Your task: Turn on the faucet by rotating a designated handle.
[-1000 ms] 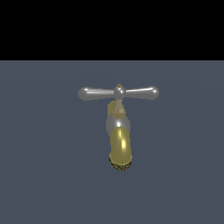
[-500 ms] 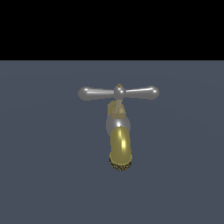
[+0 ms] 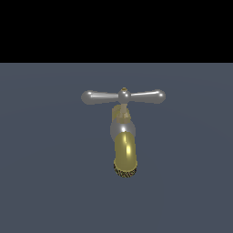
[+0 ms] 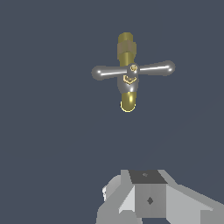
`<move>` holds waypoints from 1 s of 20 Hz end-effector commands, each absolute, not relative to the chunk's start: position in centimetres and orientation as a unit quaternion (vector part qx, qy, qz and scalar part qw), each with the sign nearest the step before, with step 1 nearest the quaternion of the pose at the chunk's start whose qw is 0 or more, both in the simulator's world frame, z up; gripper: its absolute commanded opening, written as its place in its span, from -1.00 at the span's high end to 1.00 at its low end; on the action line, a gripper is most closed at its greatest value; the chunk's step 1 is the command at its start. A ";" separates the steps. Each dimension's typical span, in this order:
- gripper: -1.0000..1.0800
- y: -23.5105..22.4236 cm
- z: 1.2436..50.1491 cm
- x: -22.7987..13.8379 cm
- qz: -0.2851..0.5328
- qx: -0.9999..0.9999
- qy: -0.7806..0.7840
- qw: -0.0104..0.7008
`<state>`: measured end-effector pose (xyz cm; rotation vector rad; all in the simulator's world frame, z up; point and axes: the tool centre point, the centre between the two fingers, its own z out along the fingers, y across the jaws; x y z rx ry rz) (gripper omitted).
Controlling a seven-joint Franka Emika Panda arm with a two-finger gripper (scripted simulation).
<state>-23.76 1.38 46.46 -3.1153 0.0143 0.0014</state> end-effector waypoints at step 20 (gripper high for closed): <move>1.00 3.0 40.8 -15.1 0.003 -0.973 0.229 0.011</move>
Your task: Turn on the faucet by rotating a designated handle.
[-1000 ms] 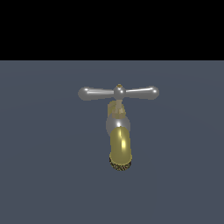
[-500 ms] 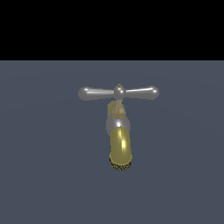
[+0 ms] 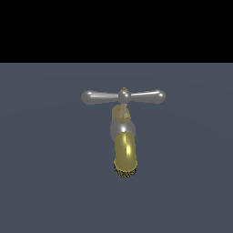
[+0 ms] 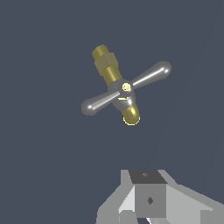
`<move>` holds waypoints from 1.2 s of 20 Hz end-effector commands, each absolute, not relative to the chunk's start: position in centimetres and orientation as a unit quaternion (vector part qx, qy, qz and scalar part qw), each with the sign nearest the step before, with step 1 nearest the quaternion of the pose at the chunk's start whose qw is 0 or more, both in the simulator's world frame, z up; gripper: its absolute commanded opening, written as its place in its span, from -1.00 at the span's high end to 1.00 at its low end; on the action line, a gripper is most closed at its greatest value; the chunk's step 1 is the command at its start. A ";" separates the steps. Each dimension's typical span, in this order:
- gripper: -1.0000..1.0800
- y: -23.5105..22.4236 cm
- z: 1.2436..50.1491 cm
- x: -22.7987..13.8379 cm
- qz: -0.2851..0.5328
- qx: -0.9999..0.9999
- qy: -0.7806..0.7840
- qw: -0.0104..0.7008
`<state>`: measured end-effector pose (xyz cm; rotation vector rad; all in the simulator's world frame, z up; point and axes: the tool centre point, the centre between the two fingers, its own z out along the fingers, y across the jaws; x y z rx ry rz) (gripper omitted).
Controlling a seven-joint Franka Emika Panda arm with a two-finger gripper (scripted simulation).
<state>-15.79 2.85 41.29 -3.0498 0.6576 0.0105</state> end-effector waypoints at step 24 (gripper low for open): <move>1.00 5.8 30.6 -6.7 0.004 -0.873 0.488 0.005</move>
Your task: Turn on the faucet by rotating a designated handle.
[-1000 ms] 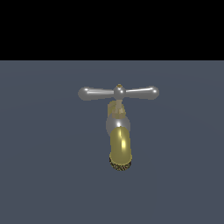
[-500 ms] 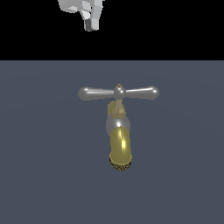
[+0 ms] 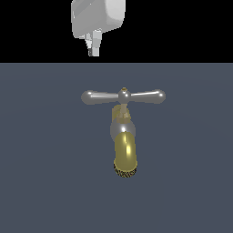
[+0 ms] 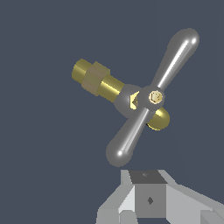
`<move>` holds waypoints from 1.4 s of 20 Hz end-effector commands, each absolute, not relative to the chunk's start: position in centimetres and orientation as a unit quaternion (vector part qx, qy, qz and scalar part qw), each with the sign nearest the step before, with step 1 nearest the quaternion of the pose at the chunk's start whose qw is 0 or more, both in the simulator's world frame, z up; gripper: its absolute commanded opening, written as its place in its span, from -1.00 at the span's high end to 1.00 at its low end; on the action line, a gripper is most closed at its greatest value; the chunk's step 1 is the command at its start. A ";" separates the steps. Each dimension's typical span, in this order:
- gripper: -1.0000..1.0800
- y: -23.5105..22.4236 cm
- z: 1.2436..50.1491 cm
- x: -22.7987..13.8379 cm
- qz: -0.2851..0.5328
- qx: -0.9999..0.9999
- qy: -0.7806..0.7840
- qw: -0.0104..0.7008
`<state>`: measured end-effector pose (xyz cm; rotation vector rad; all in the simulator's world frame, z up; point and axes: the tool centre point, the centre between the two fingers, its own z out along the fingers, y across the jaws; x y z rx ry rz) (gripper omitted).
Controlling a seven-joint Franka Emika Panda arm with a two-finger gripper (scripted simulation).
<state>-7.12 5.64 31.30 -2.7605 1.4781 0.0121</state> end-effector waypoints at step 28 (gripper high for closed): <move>1.00 8.5 19.9 -2.2 0.000 -0.738 0.675 0.000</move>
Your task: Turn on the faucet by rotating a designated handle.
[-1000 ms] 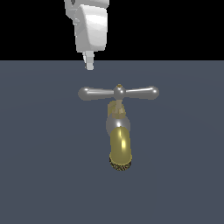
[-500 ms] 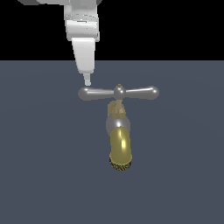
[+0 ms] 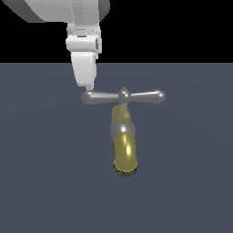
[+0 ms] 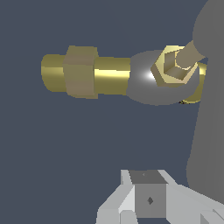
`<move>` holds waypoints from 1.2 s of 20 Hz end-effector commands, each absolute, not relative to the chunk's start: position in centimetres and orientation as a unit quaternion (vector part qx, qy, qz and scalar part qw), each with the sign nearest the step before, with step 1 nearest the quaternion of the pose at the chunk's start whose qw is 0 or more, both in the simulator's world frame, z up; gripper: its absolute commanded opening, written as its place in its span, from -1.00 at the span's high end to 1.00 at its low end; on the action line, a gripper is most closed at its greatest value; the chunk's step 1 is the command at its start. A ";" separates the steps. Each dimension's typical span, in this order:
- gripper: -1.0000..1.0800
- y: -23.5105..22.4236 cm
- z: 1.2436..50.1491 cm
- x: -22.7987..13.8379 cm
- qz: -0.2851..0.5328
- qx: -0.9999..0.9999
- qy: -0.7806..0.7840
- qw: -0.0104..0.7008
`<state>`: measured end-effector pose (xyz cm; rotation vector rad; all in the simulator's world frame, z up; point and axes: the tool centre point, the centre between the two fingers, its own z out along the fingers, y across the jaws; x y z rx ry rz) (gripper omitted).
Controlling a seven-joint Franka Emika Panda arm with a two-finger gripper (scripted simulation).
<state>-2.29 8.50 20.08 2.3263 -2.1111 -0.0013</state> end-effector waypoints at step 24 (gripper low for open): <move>1.00 8.6 19.9 -8.4 0.000 0.737 -0.676 0.000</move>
